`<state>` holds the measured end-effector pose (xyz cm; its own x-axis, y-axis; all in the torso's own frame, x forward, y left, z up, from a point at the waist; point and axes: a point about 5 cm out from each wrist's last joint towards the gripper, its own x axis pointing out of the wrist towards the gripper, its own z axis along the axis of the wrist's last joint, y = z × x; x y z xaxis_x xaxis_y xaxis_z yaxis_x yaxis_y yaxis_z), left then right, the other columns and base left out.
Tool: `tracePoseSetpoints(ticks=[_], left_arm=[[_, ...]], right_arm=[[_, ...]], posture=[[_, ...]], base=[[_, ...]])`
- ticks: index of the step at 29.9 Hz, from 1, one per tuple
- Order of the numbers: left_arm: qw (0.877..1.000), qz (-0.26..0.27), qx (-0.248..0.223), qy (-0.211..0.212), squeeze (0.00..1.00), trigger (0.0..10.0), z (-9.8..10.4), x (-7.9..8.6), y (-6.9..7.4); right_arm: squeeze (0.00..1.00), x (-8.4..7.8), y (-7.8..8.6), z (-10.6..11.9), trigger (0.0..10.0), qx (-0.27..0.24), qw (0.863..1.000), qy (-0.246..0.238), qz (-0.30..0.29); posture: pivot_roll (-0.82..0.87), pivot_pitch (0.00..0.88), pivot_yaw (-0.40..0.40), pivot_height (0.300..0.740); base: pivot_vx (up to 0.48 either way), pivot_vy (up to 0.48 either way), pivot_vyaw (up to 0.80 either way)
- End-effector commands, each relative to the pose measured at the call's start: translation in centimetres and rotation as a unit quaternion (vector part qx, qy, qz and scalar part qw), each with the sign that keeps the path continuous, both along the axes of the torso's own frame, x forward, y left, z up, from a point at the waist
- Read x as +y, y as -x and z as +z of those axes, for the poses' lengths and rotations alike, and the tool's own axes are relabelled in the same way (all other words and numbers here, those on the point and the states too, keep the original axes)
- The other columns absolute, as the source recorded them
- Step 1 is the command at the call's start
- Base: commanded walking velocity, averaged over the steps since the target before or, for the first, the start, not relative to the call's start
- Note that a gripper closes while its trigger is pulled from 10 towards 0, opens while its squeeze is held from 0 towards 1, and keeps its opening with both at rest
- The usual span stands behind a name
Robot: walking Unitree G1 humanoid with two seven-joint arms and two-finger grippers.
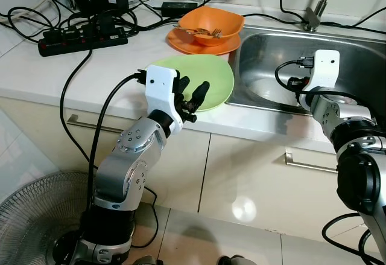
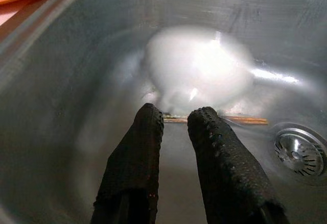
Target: Kitchen organization
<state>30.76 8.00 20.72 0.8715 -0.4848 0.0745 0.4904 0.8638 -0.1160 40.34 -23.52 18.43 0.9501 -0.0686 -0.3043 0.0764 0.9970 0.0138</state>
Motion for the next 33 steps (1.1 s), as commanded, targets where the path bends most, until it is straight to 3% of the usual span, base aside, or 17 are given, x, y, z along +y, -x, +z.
tracePoseSetpoints(ticks=[1, 8, 12, 16, 25, 29, 33], left_arm=[[1.0, 0.006, -0.001, -0.001, 0.0, 10.0, 0.1, 0.2, 0.1], [0.999, 0.029, -0.011, 0.008, 0.0, 10.0, 0.2, 0.8, -0.1], [0.998, 0.052, -0.017, 0.011, 0.0, 10.0, 0.1, 1.4, -0.4], [0.998, 0.056, -0.016, 0.007, 0.0, 10.0, -0.1, 1.6, -0.5], [0.998, 0.054, -0.018, -0.001, 0.0, 10.0, -0.2, 2.1, -0.5], [0.997, 0.071, -0.02, -0.001, 0.0, 10.0, -0.1, 2.7, -0.7], [0.996, 0.086, -0.023, -0.001, 0.0, 10.0, 0.1, 3.3, -0.8]], right_arm=[[0.0, 0.1, -0.1, 0.4, 10.0, -0.006, 1.0, -0.009, -0.001], [0.0, 0.6, -0.8, 2.6, 10.0, -0.082, 0.997, 0.01, 0.007], [0.0, 1.4, -1.1, 4.5, 10.0, -0.155, 0.987, 0.002, 0.028], [0.0, 2.0, -1.1, 5.1, 10.0, -0.193, 0.981, -0.013, 0.036], [0.0, 4.0, -0.5, 4.1, 10.0, -0.264, 0.96, -0.068, 0.063], [0.0, 6.4, 0.6, 2.8, 10.0, -0.3, 0.94, -0.103, 0.127], [0.0, 7.9, 1.9, 0.9, 10.0, -0.302, 0.933, -0.124, 0.154]], posture=[[0.05, 0.05, -0.027, 0.732], [0.05, 0.055, -0.026, 0.732], [0.04, 0.058, -0.023, 0.732], [0.04, 0.06, -0.02, 0.732], [0.04, 0.066, -0.014, 0.732], [0.04, 0.069, -0.014, 0.732], [0.04, 0.076, -0.015, 0.732]], base=[[0.0, 0.0, 0.0], [0.0, 0.0, 0.0], [0.0, 0.0, 0.0], [0.0, 0.0, 0.0], [0.0, 0.0, 0.0], [0.0, 0.0, 0.0], [0.0, 0.0, 0.0]])
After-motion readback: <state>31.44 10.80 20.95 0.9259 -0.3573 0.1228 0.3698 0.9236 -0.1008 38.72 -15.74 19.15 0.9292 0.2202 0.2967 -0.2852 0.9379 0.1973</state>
